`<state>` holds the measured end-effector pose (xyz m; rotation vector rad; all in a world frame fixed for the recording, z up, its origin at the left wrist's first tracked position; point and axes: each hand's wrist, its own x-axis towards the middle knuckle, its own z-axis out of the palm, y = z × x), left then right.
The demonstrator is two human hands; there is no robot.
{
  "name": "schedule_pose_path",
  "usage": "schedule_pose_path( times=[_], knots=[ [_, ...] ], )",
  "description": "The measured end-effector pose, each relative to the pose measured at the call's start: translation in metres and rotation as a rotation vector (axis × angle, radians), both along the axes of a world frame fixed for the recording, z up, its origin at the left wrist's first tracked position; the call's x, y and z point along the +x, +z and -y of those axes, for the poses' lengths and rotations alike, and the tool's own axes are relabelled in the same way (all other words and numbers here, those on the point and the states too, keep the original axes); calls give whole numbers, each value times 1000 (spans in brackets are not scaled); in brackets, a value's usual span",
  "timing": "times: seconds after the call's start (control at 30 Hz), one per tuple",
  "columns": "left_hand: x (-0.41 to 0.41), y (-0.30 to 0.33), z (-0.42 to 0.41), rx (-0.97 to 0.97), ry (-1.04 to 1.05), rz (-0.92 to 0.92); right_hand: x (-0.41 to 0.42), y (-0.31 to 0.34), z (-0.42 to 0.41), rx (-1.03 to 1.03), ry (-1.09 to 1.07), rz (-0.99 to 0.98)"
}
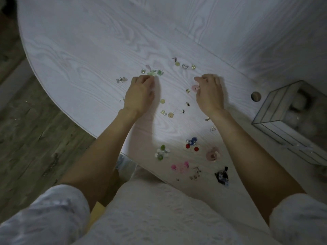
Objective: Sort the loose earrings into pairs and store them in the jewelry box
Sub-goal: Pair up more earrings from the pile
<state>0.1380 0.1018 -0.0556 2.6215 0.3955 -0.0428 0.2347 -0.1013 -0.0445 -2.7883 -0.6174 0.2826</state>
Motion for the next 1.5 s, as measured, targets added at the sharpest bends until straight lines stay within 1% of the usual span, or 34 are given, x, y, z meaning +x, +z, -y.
schedule_pose_path(
  times=[0.1,0.2,0.27,0.33,0.4,0.5,0.57,0.63,0.67,0.73,0.93,1.03,1.1,1.17,1.27,1.37,1.5],
  knots=[
    [4,-5,2,35,-48,32,7,-3,-1,-61,18,8],
    [-3,-7,9,-2,-110,95,6,-2,-5,-74,117,57],
    [-6,-5,12,-58,-105,89,5,0,-9,-69,160,70],
    [-5,-3,13,-124,-54,76,3,2,-11,-53,171,73],
    [-3,1,13,-189,49,87,0,2,-9,-8,153,56],
    [3,7,13,-216,195,118,-7,2,-7,53,109,4],
    [9,7,13,-203,211,30,-13,0,-6,76,90,-27],
    [13,6,14,-200,183,-93,-19,-1,-6,93,75,-51],
    [14,5,15,-196,163,-114,-22,-2,-6,96,68,-61],
    [15,5,18,-195,139,-97,-28,-3,-4,101,47,-74],
    [18,6,15,-224,164,-65,-38,-4,2,164,-2,-70],
    [16,7,10,-254,150,-32,-41,-1,5,147,-29,-50],
    [12,11,9,-341,133,34,-43,4,8,109,-63,-36],
    [2,22,13,-461,111,104,-49,12,11,122,-82,-20],
    [-24,38,20,-557,17,160,-67,22,16,269,-95,-54],
    [-55,39,23,-528,-23,137,-88,28,24,364,-102,-90],
    [-83,25,35,-490,9,81,-104,30,37,362,-151,-161]
  ],
)
